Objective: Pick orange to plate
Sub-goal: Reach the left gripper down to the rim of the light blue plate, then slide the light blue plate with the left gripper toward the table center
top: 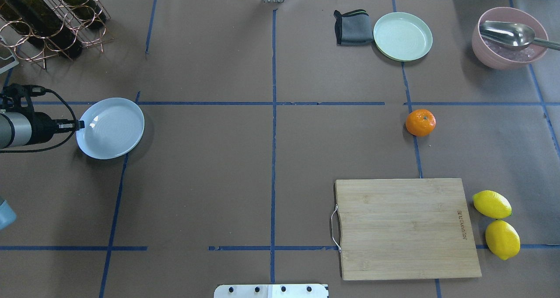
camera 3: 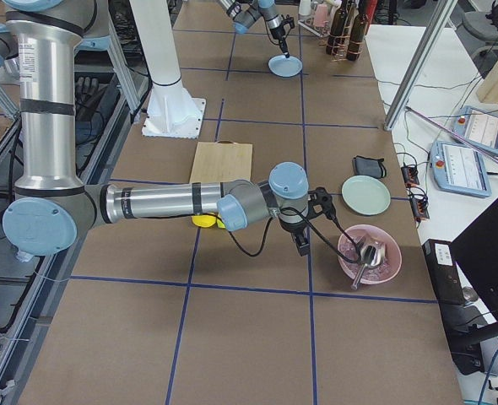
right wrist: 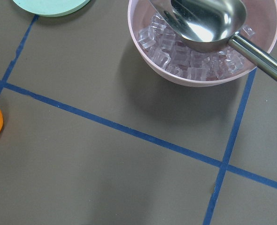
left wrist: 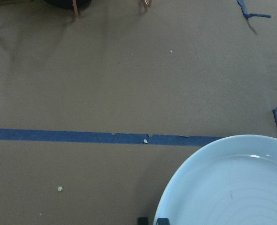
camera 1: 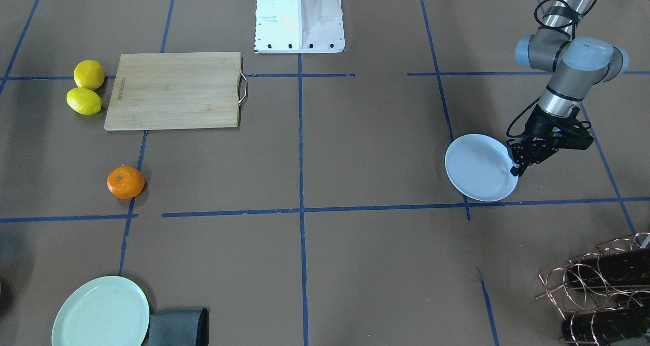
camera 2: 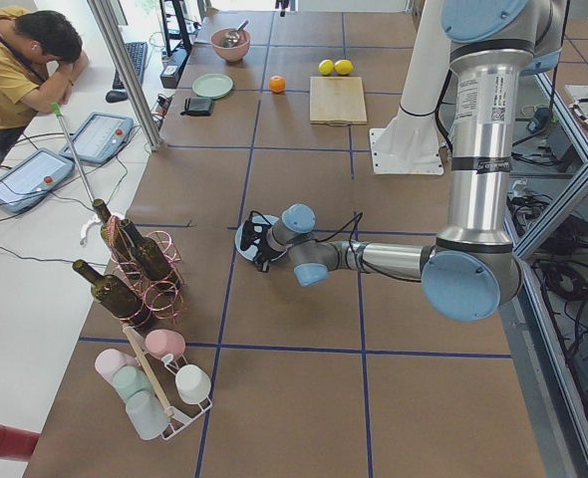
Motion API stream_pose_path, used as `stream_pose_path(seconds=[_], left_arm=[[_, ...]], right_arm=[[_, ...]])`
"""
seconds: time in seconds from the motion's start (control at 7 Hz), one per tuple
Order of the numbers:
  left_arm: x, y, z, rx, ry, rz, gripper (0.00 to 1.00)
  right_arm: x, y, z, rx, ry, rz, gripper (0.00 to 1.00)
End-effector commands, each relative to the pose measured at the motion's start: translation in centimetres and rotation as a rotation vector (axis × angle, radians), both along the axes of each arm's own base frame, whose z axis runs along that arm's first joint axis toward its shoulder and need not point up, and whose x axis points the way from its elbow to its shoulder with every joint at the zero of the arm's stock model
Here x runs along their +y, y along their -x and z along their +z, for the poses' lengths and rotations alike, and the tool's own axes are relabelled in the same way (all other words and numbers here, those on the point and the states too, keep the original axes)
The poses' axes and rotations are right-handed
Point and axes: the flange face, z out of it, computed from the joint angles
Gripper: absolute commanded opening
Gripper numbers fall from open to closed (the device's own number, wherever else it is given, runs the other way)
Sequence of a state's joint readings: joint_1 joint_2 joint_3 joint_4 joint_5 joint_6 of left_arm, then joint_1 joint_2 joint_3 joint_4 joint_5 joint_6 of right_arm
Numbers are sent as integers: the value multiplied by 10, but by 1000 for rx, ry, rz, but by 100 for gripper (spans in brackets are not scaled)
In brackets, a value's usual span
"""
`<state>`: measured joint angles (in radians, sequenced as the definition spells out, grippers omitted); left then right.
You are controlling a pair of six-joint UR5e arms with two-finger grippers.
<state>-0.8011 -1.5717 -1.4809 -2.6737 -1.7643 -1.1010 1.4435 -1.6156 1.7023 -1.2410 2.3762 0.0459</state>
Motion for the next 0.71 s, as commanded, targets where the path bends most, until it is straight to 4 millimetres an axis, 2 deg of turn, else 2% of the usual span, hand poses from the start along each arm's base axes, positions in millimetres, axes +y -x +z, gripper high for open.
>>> stream_pose_path(seconds=[0.0,0.14,0.29,0.43,0.57], left_arm=[[1,-2,-7,7,-15,12,0],[2,-3,-35,45,-48,20,0],[3,-3,-79,102,-99,29,0],[-9,-15,-116,149,-144,39,0],[-33,-39,-161,175,-171,39,0]], right_arm=[[0,0,-1,0,-2,0,100],[0,0,-1,0,-2,0,100],[0,0,-2,-1,-2,1,100],[0,0,-4,-2,-7,2,100],[0,0,-4,-2,-6,2,100]])
